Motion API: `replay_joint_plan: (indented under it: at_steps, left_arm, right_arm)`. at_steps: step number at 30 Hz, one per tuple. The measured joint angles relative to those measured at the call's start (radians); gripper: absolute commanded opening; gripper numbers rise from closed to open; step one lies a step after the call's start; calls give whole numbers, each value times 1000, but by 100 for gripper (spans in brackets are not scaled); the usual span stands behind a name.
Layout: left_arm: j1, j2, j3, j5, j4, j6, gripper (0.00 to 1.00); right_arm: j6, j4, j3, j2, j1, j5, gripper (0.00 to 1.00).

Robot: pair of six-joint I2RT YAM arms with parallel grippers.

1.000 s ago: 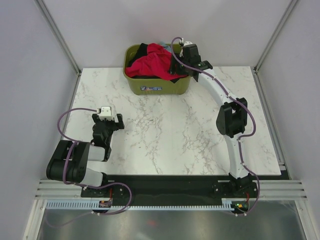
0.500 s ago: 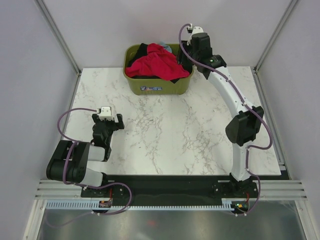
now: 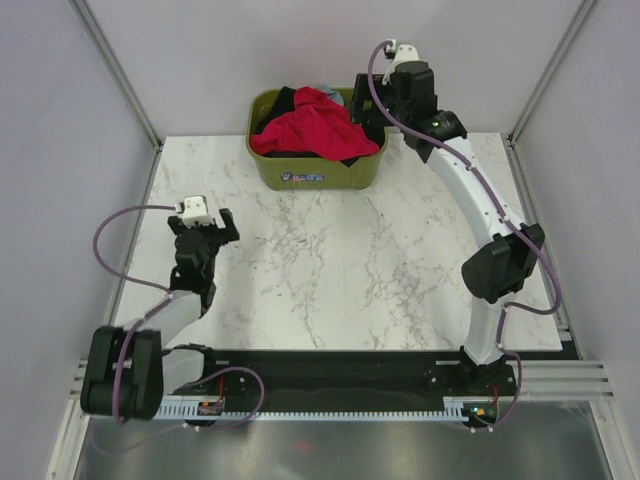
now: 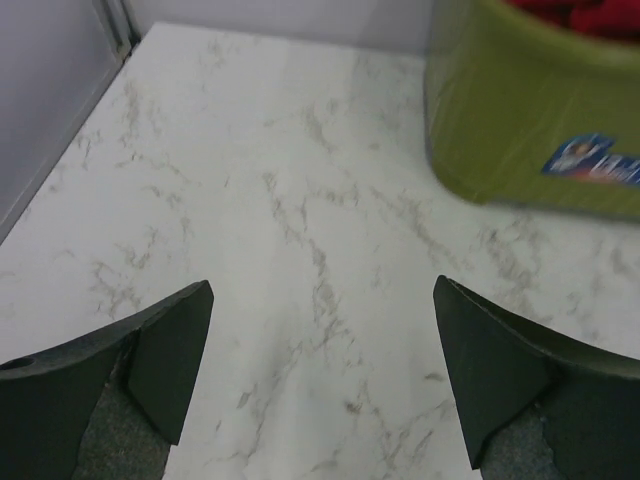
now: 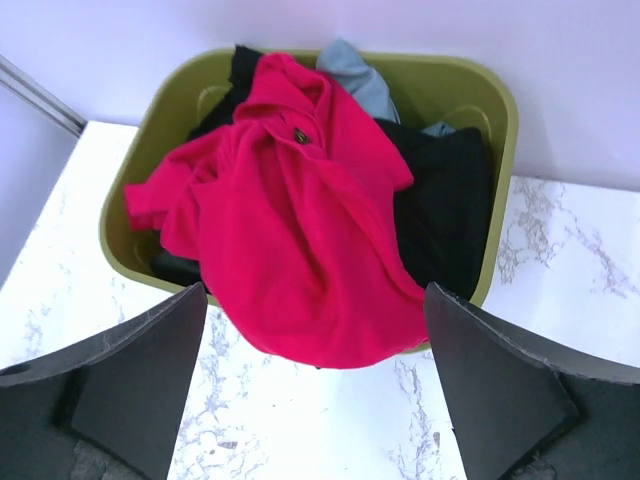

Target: Fold and stack the t-shirts

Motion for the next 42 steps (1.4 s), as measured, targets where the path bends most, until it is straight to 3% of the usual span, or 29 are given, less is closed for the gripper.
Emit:
replay_joint_plan:
  at_steps: [3,6,10,11,12,13,16,20,25,30,37,38,39,40,41,42]
  left_arm:
    - [-8,-166,116,6,-164,-122,100]
    - [-10,-264,153,28,-228,-292,100]
    - [-10,-266,223,115,-412,-393,100]
    - [-10,-259,241,132,-465,-407,100]
    - [-11,-259,252,140,-509,-419,100]
    - [-11,-263,256,147,-536,-428,100]
    - [-11,-290,255,158,-615,-451,100]
    - [-12,-317,254,158,-653,-466,94]
    - [-22,-267,283,161,-687,-469,93]
    - [-42,-82,497,158,-792,-468,93]
    - [-45,188,871,145,-836,-448,93]
    - [-45,230,919,145,-837,-444,93]
    - [-45,273,962,144,-839,-439,93]
    - [-45,314,997,143,-840,-434,93]
    - [-45,353,1029,143,-845,-428,93]
    - [-46,397,1063,143,-845,-421,93]
  right_arm:
    - [0,0,0,55,0,-1,98]
    - [4,-4,1,130,0,-7,98]
    - [7,-31,5,214,0,-24,86]
    - [8,-41,7,227,0,-26,70]
    - [1,-47,9,238,0,-28,64]
    - [5,-51,13,244,0,-30,48]
    - [5,-55,31,249,0,-33,23]
    - [5,-52,55,241,0,-32,0]
    - [5,-68,55,189,0,-32,0]
    - [3,-98,40,-18,7,-31,0]
    - [20,10,-274,-713,15,5,5]
    - [32,34,-339,-817,15,11,15]
    - [45,50,-395,-909,15,19,35]
    - [64,71,-445,-987,15,24,76]
    - [86,100,-502,-1059,15,29,98]
    - [101,136,-566,-1118,15,30,98]
